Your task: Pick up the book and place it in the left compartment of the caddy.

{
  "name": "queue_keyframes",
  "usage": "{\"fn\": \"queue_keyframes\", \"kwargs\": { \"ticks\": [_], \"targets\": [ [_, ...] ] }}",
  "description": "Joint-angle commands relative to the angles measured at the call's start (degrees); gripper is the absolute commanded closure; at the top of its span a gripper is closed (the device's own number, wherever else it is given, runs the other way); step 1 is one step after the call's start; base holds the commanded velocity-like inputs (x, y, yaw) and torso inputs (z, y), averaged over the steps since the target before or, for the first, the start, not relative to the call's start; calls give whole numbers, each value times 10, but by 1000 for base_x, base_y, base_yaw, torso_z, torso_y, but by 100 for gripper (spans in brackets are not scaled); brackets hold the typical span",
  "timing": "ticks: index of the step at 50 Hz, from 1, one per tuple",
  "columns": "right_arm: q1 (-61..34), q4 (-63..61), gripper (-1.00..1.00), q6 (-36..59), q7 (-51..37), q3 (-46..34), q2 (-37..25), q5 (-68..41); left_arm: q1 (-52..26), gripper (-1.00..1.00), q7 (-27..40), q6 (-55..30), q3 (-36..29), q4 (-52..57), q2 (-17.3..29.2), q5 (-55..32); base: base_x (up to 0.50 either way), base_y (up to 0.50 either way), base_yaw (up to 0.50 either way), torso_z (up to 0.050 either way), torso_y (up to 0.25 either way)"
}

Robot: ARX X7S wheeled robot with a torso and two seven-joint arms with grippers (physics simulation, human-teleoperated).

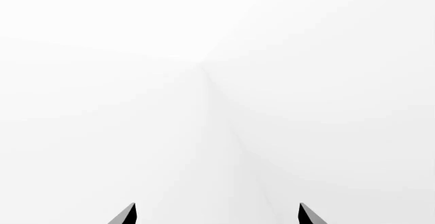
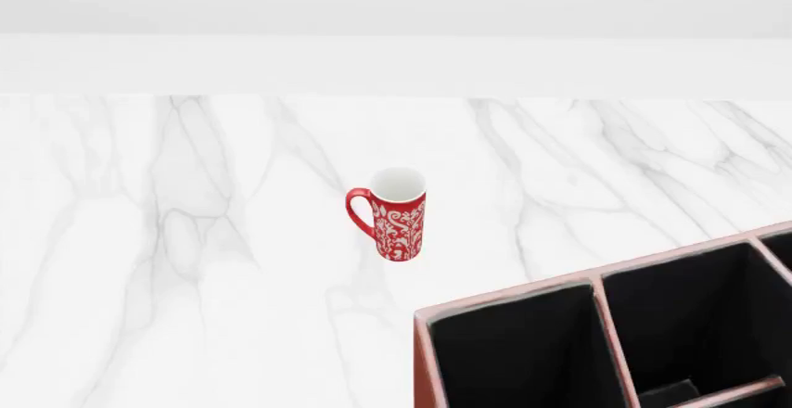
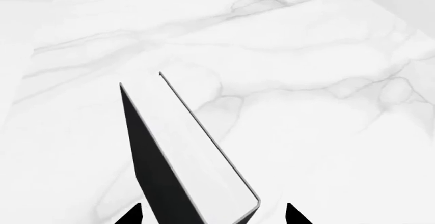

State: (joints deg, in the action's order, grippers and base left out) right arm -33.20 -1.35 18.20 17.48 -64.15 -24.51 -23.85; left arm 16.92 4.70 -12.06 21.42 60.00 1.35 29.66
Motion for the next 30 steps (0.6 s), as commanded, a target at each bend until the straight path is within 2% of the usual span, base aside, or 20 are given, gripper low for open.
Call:
{"fn": "queue_keyframes", "kwargs": {
  "ticks": [1,30],
  "targets": [
    [-6,65,-100,-35,17,1,17,22,-9,-100,-29,25,14,0,-13,-14,0,0,0,0,0],
    [-4,103,-100,-51,28,-2,33,21,-14,-100,-33,21,11,0,-13,-10,0,0,0,0,0]
  ]
}}
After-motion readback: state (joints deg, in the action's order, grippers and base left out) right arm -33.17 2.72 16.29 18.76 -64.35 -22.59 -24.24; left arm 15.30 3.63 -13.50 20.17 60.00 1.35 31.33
